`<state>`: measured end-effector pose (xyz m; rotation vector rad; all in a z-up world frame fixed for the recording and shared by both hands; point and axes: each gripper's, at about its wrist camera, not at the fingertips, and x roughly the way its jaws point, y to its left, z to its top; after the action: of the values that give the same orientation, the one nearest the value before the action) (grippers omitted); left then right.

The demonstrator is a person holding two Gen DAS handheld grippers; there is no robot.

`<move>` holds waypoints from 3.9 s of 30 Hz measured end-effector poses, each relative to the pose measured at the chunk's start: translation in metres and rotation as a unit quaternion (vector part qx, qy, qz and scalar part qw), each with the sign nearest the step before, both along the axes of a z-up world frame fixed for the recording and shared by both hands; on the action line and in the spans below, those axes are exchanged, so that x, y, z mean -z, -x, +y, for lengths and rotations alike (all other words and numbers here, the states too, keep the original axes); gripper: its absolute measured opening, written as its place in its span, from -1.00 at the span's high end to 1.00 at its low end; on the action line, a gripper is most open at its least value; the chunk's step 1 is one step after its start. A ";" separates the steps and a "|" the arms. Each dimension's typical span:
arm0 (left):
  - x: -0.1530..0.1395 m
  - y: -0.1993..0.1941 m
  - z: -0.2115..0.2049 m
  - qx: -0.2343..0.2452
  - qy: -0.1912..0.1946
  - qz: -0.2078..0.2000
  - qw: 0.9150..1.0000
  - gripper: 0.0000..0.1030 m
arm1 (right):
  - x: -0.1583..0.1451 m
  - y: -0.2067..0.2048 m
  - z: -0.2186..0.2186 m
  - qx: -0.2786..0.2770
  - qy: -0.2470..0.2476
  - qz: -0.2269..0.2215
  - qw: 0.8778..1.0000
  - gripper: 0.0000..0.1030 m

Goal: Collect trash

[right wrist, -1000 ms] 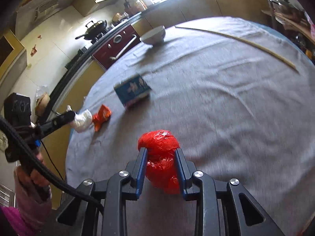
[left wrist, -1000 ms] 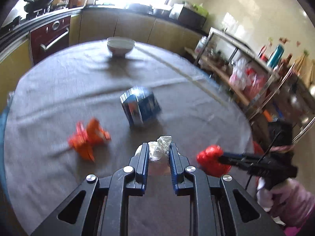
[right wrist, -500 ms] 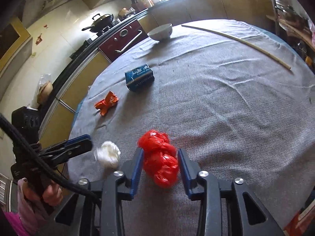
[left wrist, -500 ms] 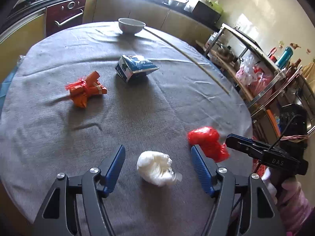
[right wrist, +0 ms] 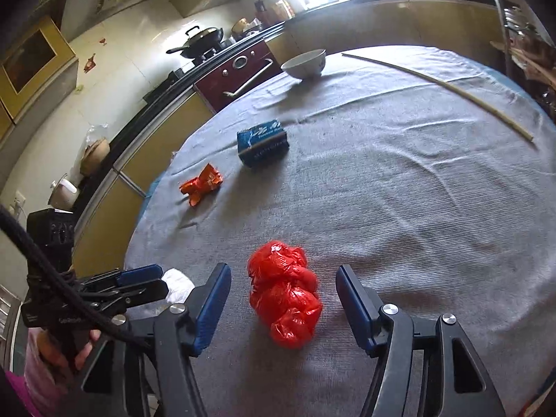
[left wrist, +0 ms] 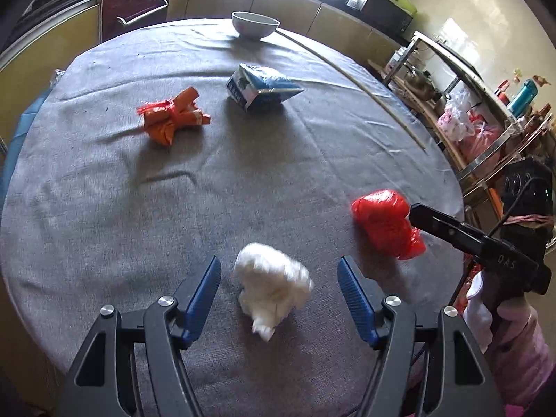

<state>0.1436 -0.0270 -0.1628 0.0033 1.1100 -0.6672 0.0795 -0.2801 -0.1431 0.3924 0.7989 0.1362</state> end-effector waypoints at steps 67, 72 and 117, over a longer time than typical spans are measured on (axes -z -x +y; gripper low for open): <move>-0.081 0.099 -0.188 0.133 -0.090 -0.195 0.968 0.25 | -0.043 0.186 -0.111 0.170 -0.049 -0.127 0.976 0.28; -0.086 0.110 -0.205 0.147 -0.100 -0.213 0.961 0.25 | -0.047 0.203 -0.123 0.189 -0.050 -0.137 0.971 0.28; -0.087 0.204 -0.324 0.293 -0.107 -0.282 0.907 0.25 | -0.048 0.341 -0.197 0.344 -0.045 -0.165 0.923 0.28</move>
<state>-0.0607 -0.3512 -0.0759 0.7043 0.5986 -0.9954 -0.2611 -0.4769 -0.0955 0.6965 0.2881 -0.4140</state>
